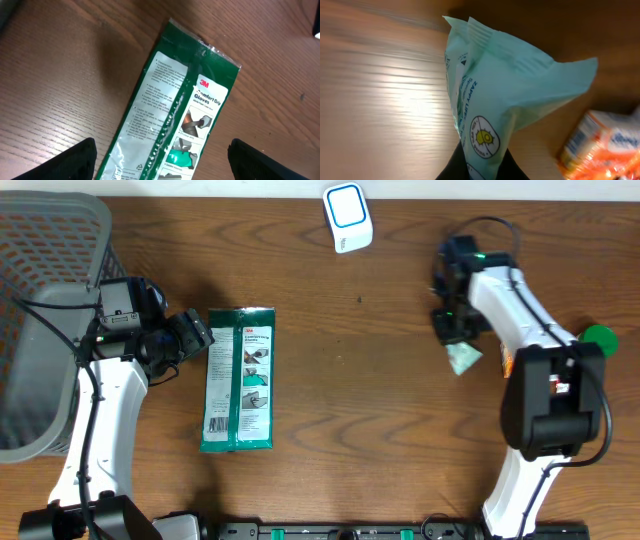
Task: Scan the item barcode
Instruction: 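Carry the wipes pouch right and set it beside the Kleenex packs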
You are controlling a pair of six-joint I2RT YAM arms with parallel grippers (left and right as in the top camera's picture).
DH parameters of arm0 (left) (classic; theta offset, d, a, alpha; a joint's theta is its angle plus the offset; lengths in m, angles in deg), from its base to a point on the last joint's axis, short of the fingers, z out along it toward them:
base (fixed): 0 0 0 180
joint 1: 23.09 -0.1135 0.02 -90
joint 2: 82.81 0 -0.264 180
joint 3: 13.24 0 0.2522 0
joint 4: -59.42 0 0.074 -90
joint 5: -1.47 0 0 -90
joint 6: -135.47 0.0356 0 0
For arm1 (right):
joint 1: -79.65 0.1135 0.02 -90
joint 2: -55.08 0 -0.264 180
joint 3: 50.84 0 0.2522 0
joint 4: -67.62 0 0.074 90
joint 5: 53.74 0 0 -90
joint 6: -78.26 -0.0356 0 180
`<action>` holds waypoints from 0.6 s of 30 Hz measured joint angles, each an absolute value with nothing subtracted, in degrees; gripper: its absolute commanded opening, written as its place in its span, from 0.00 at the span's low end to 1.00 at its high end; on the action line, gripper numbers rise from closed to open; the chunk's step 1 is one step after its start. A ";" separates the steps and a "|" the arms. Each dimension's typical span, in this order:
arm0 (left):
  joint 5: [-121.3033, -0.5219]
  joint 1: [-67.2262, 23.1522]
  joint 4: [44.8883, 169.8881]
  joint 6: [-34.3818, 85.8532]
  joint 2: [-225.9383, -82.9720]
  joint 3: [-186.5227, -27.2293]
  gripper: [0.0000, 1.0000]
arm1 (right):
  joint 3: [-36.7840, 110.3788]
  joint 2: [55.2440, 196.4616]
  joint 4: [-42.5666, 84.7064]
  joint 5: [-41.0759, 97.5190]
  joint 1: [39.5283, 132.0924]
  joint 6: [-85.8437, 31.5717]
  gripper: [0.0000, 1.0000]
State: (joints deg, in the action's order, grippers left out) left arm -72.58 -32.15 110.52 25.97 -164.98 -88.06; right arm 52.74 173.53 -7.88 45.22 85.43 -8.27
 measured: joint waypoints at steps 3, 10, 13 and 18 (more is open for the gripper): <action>-72.58 -32.15 110.52 25.97 -164.98 -88.06 0.85 | 50.34 173.51 -5.19 45.41 80.05 -9.28 0.01; -72.58 -32.15 110.50 25.97 -164.98 -88.06 0.85 | 49.40 173.29 -4.34 46.64 73.08 -9.89 0.01; -72.58 -32.15 110.50 25.97 -164.98 -88.06 0.85 | 49.33 173.29 -4.10 46.83 71.51 -9.85 0.15; -72.58 -32.15 110.52 25.97 -164.98 -88.06 0.85 | 48.94 173.29 -3.25 48.95 70.70 -10.52 0.89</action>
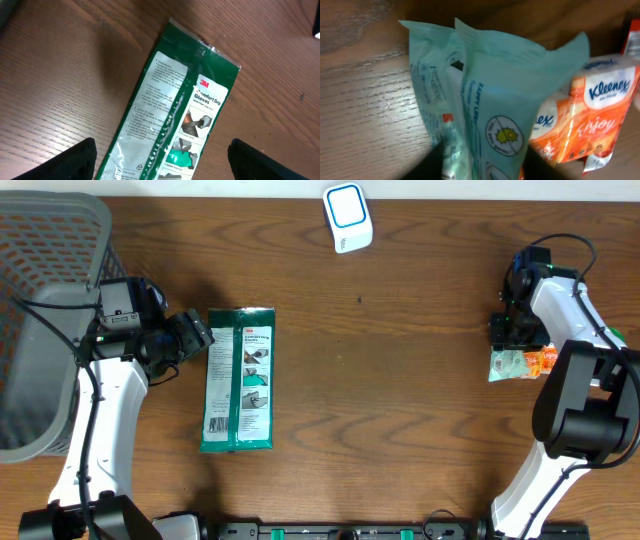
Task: Scan the item barcode
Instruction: 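Carry the wipes pouch right and set it beside the Kleenex packs, then move the open right gripper left toward the green gloves pack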
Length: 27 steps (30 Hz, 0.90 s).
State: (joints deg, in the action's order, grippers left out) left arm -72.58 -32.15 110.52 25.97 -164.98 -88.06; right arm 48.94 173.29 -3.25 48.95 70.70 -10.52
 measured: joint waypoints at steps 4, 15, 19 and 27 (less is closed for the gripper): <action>-72.58 -32.15 110.50 25.97 -164.98 -88.06 0.85 | 48.72 173.32 -3.20 49.13 70.37 -10.42 0.99; -72.56 -32.15 110.50 25.97 -164.98 -88.06 0.85 | 55.15 172.31 -9.93 45.22 73.56 -10.63 0.99; -72.58 -32.15 110.48 25.97 -164.98 -88.06 0.85 | 56.04 168.24 -10.15 38.64 74.54 -11.16 0.99; -72.56 -32.15 114.28 26.03 -164.98 -88.17 0.23 | 56.50 163.24 -7.42 5.98 76.31 -13.04 0.86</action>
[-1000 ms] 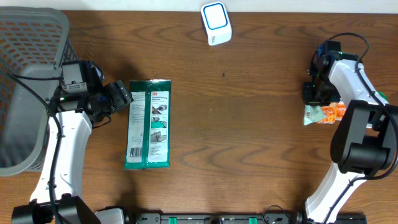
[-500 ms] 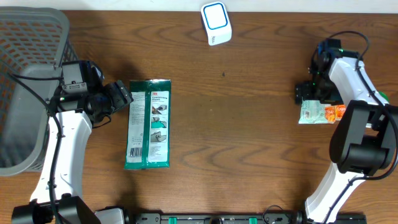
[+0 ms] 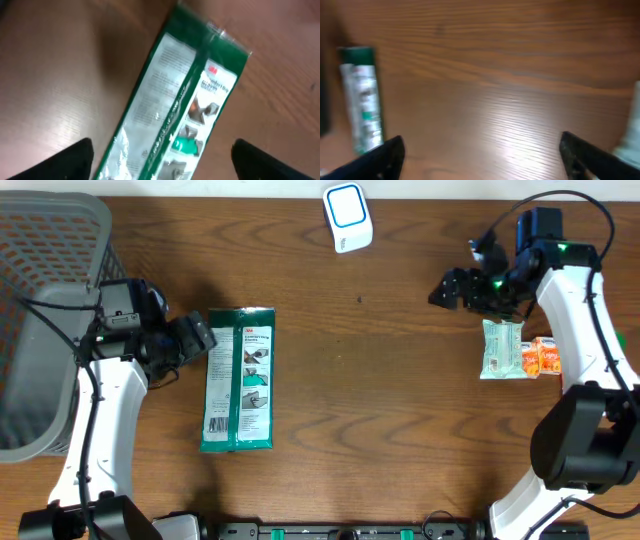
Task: Scan the item barcode
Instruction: 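Move the open right gripper left toward the green gloves pack, then lift the gloves pack with the left gripper toward the right gripper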
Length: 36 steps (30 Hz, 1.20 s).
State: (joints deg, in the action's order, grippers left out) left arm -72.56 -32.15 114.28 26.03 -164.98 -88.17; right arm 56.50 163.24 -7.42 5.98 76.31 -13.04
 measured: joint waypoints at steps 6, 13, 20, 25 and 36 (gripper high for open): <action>-74.53 -32.01 116.99 27.34 -164.91 -86.11 0.08 | 50.01 163.22 -0.64 1.52 84.14 -13.85 0.86; -79.82 -31.97 109.19 27.52 -164.76 -75.60 0.08 | 37.70 163.24 8.80 4.15 96.31 -20.32 0.86; -81.17 -31.97 101.28 27.45 -164.85 -68.80 0.08 | 29.42 163.24 22.13 4.80 105.49 -29.37 0.86; -81.20 -31.97 100.58 26.82 -168.74 -68.60 0.08 | 28.81 163.26 25.69 6.92 109.51 -33.28 0.86; -70.86 -29.96 99.71 25.75 -174.88 -70.11 0.08 | 28.74 163.26 25.06 10.62 112.36 -39.83 0.85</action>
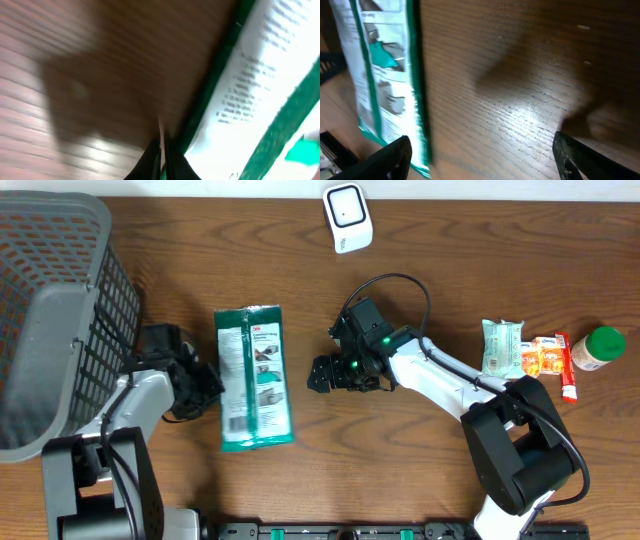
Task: Scan the item barcode
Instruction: 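Lift the gloves pack with the left gripper toward the right gripper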
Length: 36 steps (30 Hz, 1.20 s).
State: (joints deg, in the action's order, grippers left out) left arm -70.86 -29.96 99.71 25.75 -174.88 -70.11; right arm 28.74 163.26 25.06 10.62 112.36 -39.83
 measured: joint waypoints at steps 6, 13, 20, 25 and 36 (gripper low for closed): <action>-67.75 -18.79 97.41 25.42 -175.34 -70.00 0.17 | 28.66 163.26 24.56 9.22 112.36 -40.77 0.85; -67.34 -14.66 93.26 25.53 -175.71 -69.78 0.23 | 28.26 163.26 25.15 3.62 112.36 -32.51 0.86; -67.03 -14.62 88.84 25.07 -176.04 -69.59 0.28 | 27.30 163.26 24.40 0.50 114.65 -30.26 0.87; -67.27 -14.62 87.90 25.09 -176.15 -69.54 0.29 | 27.13 163.24 25.65 1.24 116.05 -29.98 0.89; -67.40 -14.62 87.90 25.09 -176.15 -69.54 0.29 | 27.02 163.26 31.77 6.81 110.76 -33.23 0.94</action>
State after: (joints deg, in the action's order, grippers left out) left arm -67.40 -14.62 87.90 25.09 -176.15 -69.54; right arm 27.02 163.26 31.77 6.81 110.76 -33.23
